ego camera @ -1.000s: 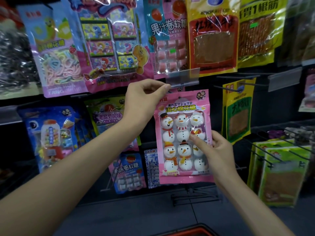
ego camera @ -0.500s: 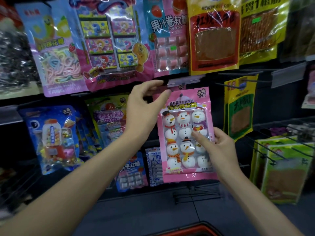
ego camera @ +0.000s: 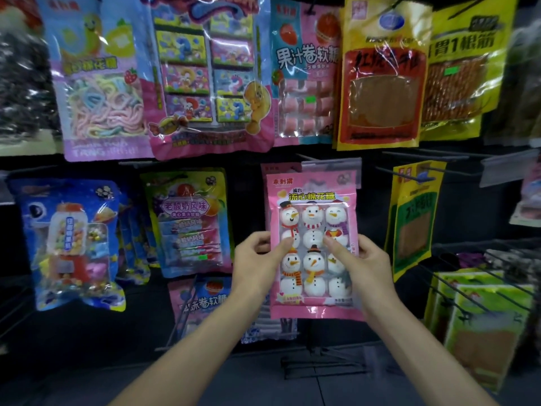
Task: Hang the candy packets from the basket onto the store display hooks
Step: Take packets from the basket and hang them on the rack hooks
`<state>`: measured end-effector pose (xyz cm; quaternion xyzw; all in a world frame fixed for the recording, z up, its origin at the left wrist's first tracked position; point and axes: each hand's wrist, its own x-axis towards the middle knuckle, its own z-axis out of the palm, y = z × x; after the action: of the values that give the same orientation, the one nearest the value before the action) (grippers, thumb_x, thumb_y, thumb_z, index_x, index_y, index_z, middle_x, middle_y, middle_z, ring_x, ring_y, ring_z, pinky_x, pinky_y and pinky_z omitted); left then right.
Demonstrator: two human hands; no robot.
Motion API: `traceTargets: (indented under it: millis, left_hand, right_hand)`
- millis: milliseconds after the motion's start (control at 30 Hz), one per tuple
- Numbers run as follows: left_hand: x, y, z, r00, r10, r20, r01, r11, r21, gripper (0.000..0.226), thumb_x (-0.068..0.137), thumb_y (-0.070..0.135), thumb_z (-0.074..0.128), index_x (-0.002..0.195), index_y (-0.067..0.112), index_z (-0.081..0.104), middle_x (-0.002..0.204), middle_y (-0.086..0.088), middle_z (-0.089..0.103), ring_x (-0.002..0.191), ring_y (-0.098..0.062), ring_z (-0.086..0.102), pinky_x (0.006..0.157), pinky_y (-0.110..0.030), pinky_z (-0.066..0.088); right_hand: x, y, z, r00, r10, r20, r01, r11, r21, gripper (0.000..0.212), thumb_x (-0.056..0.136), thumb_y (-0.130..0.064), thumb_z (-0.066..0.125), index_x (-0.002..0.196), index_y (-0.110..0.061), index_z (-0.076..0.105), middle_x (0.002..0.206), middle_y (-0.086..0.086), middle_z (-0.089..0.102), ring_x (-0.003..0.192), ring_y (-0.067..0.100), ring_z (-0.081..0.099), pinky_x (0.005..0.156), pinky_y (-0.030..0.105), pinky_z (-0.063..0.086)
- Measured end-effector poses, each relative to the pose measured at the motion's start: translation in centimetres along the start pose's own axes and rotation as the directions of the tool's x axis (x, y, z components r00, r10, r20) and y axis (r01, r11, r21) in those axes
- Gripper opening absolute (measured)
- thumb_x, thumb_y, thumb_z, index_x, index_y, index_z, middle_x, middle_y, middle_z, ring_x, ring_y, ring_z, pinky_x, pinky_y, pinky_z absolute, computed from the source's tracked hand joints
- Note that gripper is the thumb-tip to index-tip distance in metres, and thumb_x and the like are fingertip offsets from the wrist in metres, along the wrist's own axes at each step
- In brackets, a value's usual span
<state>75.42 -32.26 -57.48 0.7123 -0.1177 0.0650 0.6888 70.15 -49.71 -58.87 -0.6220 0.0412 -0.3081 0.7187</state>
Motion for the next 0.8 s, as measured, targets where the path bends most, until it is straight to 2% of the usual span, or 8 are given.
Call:
traceTargets:
  millis: [100, 233, 333, 533, 667, 800]
  left_hand:
    - [1.5, -0.1, 0.2, 1.0, 0.025, -0.017, -0.025, 1.0, -0.004, 0.022, 0.087, 0.039, 0.083, 0.101, 0.024, 0.074, 0.097, 0.0, 0.077, 0.093, -0.022, 0.074, 0.085, -0.052, 0.062]
    - [4.2, -0.3, 1.2, 0.996, 0.016, -0.084, -0.015, 1.0, 0.004, 0.015, 0.088, 0.033, 0.083, 0.093, 0.024, 0.073, 0.084, 0.004, 0.078, 0.082, -0.019, 0.077, 0.08, -0.05, 0.064]
    - [6.3, -0.7, 2.0, 0.992, 0.007, -0.126, 0.0, 0.999, 0.05, 0.015, 0.089, 0.036, 0.081, 0.096, 0.026, 0.071, 0.085, 0.008, 0.076, 0.079, -0.013, 0.074, 0.079, -0.047, 0.064]
    - [10.1, -2.0, 2.6, 0.991, -0.002, -0.133, 0.023, 0.987, 0.161, 0.018, 0.09, 0.038, 0.079, 0.094, 0.024, 0.069, 0.084, 0.003, 0.075, 0.077, -0.019, 0.073, 0.077, -0.048, 0.064]
    - [11.9, -2.6, 3.3, 0.987, -0.018, -0.159, 0.055, 0.971, 0.232, 0.018, 0.091, 0.037, 0.078, 0.09, 0.024, 0.065, 0.08, 0.006, 0.071, 0.074, -0.015, 0.07, 0.075, -0.039, 0.063]
    - [13.2, -3.0, 4.1, 0.983, -0.008, -0.184, 0.06, 0.957, 0.282, 0.022, 0.093, 0.036, 0.076, 0.085, 0.028, 0.057, 0.077, 0.012, 0.063, 0.067, -0.007, 0.06, 0.063, -0.027, 0.053]
  right_hand:
    - [2.0, 0.1, 0.5, 1.0, 0.015, 0.003, -0.014, 1.0, -0.024, 0.026, 0.083, -0.024, 0.087, 0.106, -0.015, 0.076, 0.097, 0.009, 0.081, 0.088, 0.03, 0.08, 0.081, 0.055, 0.064]
    - [4.7, 0.8, 1.6, 0.998, 0.044, -0.046, -0.046, 0.997, -0.057, 0.044, 0.076, -0.03, 0.09, 0.111, -0.014, 0.068, 0.096, 0.01, 0.08, 0.079, 0.028, 0.08, 0.073, 0.051, 0.065]
    - [7.1, 1.9, 2.1, 0.996, 0.067, -0.066, -0.075, 0.99, -0.123, 0.044, 0.077, -0.034, 0.091, 0.109, -0.016, 0.068, 0.096, 0.008, 0.08, 0.078, 0.028, 0.08, 0.075, 0.054, 0.065]
    - [10.6, 3.8, 3.1, 0.992, 0.029, -0.126, -0.064, 0.957, -0.281, 0.042, 0.075, -0.042, 0.092, 0.102, -0.019, 0.069, 0.094, 0.004, 0.077, 0.084, 0.027, 0.077, 0.079, 0.053, 0.064]
    - [11.7, 4.2, 3.7, 0.987, -0.026, -0.161, -0.041, 0.914, -0.404, 0.036, 0.078, -0.04, 0.09, 0.096, -0.018, 0.068, 0.088, 0.001, 0.073, 0.08, 0.021, 0.071, 0.079, 0.045, 0.062]
    - [12.8, 4.2, 3.9, 0.984, -0.055, -0.169, -0.025, 0.898, -0.439, 0.032, 0.08, -0.037, 0.089, 0.096, -0.018, 0.068, 0.087, -0.003, 0.072, 0.078, 0.013, 0.067, 0.067, 0.032, 0.053]
